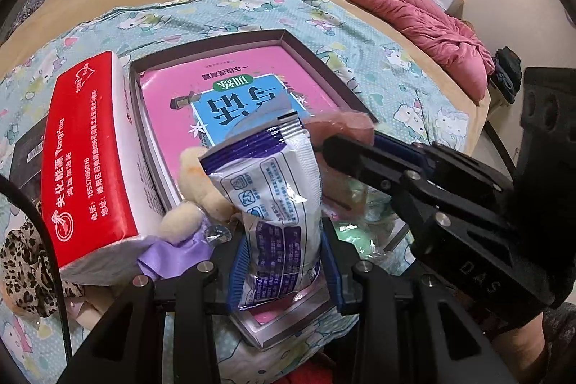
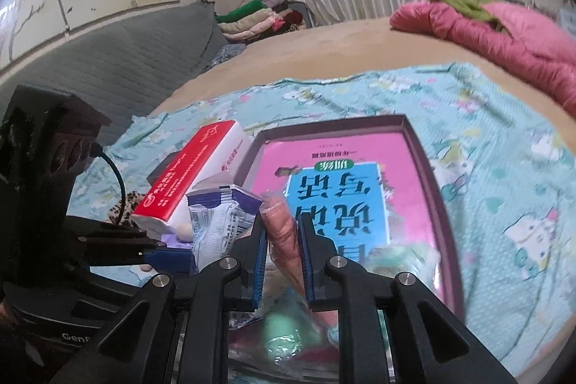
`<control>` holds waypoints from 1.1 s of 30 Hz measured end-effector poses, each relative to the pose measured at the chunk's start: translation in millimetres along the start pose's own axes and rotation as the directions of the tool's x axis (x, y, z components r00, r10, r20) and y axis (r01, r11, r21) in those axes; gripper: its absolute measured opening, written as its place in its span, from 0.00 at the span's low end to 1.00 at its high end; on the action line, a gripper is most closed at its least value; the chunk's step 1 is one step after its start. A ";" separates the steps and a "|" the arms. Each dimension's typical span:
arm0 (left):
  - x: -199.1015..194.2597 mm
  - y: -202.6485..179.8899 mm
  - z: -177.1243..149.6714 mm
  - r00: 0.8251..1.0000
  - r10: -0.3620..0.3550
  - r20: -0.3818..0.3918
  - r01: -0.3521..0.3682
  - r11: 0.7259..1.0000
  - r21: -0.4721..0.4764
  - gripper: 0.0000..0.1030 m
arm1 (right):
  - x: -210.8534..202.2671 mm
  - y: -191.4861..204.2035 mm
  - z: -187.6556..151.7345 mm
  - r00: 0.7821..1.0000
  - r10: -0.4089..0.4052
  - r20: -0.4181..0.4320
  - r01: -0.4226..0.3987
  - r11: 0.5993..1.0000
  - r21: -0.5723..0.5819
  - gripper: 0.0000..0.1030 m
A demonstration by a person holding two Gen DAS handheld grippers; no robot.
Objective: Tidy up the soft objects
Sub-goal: 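Lower both grippers and open them to drop the snack bag and pouch onto the tray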
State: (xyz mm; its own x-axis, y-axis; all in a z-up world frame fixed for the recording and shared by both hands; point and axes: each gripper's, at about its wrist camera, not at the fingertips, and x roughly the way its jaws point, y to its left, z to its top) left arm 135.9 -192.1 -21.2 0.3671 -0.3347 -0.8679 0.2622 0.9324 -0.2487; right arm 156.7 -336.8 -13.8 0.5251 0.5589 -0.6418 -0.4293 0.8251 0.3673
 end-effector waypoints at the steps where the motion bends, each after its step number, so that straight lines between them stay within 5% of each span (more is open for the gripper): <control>1: 0.6 0.6 0.3 1.000 -0.001 -0.003 0.001 1.000 -0.002 0.36 | 1.8 -2.6 -0.6 1.000 0.014 -0.007 -0.014 1.000 0.021 0.19; 14: 5.1 1.9 3.3 1.000 -0.004 -0.023 0.003 1.000 -0.016 0.38 | 6.2 -18.4 -4.5 0.994 0.110 0.001 -0.109 0.979 0.172 0.32; 16: 7.1 2.6 2.9 0.999 -0.004 -0.033 0.003 1.000 -0.023 0.38 | 6.4 -18.9 -5.0 0.995 0.101 -0.008 -0.098 0.979 0.179 0.42; 33: 6.6 2.2 4.7 0.999 -0.029 -0.029 0.028 0.999 -0.043 0.39 | -7.2 -30.8 -8.0 1.000 0.023 0.017 -0.026 0.974 0.225 0.52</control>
State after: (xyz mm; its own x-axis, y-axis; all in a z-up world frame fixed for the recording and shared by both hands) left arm 143.1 -192.9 -25.5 0.3333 -0.3577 -0.8723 0.2341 0.9277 -0.2909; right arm 160.2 -366.8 -25.9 0.5277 0.5792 -0.6214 -0.2667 0.8075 0.5261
